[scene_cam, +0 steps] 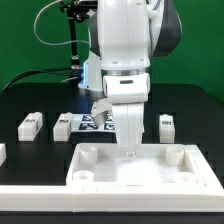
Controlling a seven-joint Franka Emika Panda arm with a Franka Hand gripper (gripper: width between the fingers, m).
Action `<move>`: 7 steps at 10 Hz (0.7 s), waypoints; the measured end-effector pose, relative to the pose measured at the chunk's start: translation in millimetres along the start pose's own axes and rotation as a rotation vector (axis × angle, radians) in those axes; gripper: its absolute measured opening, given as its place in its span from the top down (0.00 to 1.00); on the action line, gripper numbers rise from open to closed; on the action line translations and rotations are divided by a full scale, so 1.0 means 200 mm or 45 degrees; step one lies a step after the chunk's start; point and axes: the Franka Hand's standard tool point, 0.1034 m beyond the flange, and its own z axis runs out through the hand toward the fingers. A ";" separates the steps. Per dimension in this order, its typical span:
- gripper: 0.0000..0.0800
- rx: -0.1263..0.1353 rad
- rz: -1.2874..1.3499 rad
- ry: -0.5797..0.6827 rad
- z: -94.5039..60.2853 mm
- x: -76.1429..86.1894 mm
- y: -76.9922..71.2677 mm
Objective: Assemble desk
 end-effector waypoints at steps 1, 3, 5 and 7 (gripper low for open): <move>0.55 0.000 0.000 0.000 0.00 0.00 0.00; 0.23 0.000 0.001 0.000 0.00 0.00 0.00; 0.20 0.000 0.001 0.000 0.00 0.00 0.00; 0.19 0.000 0.001 0.000 0.00 0.00 0.00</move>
Offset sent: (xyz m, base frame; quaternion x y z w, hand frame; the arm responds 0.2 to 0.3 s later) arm 0.0000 0.0000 0.0000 0.0000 0.0000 0.0000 1.0000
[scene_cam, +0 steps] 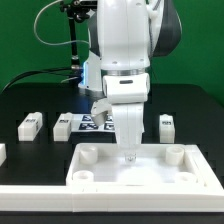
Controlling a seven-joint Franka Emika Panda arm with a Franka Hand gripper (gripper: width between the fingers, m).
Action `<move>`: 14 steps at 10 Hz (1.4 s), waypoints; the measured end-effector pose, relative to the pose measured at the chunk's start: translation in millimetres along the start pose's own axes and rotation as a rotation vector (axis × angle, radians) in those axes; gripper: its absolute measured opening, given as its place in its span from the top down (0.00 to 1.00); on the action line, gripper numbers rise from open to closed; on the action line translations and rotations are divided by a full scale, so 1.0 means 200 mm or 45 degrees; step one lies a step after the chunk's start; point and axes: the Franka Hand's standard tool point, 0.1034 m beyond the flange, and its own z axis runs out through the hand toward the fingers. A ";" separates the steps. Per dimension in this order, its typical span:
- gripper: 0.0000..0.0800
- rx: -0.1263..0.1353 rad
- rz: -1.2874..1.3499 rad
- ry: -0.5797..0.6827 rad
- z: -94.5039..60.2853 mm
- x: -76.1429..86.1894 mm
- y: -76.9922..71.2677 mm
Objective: Assemble desk
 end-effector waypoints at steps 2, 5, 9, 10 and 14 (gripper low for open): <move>0.19 0.000 0.000 0.000 0.00 0.00 0.00; 0.19 -0.019 0.096 -0.011 -0.10 0.03 0.02; 0.19 -0.052 0.461 -0.012 -0.24 0.15 0.03; 0.19 -0.051 0.580 -0.015 -0.28 0.19 0.05; 0.19 -0.052 0.903 0.017 -0.22 0.25 0.01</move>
Offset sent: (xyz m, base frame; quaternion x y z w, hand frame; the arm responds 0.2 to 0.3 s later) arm -0.0065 -0.0025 0.0294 -0.0039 -0.0429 0.0329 0.9985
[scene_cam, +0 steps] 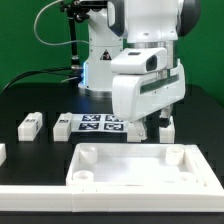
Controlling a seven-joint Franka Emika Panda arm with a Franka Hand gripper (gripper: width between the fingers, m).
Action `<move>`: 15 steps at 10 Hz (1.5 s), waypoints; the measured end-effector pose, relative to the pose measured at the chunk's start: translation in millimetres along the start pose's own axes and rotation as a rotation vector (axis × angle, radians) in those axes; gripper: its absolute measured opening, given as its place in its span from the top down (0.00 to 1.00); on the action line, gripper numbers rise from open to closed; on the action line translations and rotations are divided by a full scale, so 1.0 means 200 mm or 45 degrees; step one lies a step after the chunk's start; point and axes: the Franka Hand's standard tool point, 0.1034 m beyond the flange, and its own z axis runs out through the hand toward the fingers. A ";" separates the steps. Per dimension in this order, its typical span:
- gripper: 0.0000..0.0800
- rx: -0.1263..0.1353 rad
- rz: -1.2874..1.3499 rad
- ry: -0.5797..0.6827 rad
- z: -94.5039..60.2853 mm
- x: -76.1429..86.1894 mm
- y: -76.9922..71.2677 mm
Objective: Assemble desk
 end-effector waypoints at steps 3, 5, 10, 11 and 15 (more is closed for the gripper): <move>0.19 0.018 0.413 -0.012 -0.02 0.03 -0.05; 0.19 0.028 0.642 -0.034 -0.08 0.12 -0.07; 0.19 0.063 0.908 -0.064 -0.07 0.11 -0.09; 0.19 0.082 0.922 -0.121 -0.07 0.10 -0.12; 0.19 0.219 0.963 -0.540 -0.06 0.05 -0.21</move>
Offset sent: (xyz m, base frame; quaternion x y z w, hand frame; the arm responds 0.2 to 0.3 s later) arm 0.0389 0.0149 0.0479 -0.0576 -0.0814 0.2705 0.9575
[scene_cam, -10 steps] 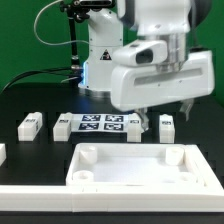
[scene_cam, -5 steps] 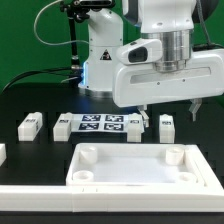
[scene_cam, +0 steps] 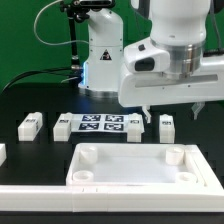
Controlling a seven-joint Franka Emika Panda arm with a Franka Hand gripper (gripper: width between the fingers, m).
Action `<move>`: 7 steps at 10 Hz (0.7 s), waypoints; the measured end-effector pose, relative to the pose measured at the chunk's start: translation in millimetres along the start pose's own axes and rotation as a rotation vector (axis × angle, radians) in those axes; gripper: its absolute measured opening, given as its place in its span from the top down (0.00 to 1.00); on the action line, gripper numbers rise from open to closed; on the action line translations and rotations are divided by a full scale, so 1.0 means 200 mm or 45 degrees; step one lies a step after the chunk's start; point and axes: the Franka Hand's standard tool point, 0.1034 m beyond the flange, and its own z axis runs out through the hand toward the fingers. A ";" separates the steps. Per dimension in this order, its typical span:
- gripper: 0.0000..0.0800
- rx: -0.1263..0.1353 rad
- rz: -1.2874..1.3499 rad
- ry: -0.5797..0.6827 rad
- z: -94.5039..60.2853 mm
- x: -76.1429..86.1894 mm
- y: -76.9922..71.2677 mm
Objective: Assemble desk
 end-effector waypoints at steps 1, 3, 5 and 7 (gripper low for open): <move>0.19 -0.002 -0.004 -0.083 0.00 0.00 0.00; 0.19 -0.005 -0.004 -0.243 0.01 -0.02 0.00; 0.19 -0.043 0.118 -0.477 0.06 -0.10 -0.04; 0.19 -0.020 0.144 -0.639 0.11 -0.12 -0.05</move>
Offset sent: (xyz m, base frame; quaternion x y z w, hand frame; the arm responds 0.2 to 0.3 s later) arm 0.0000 0.0000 0.0000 0.0000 -0.1296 0.0000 0.9916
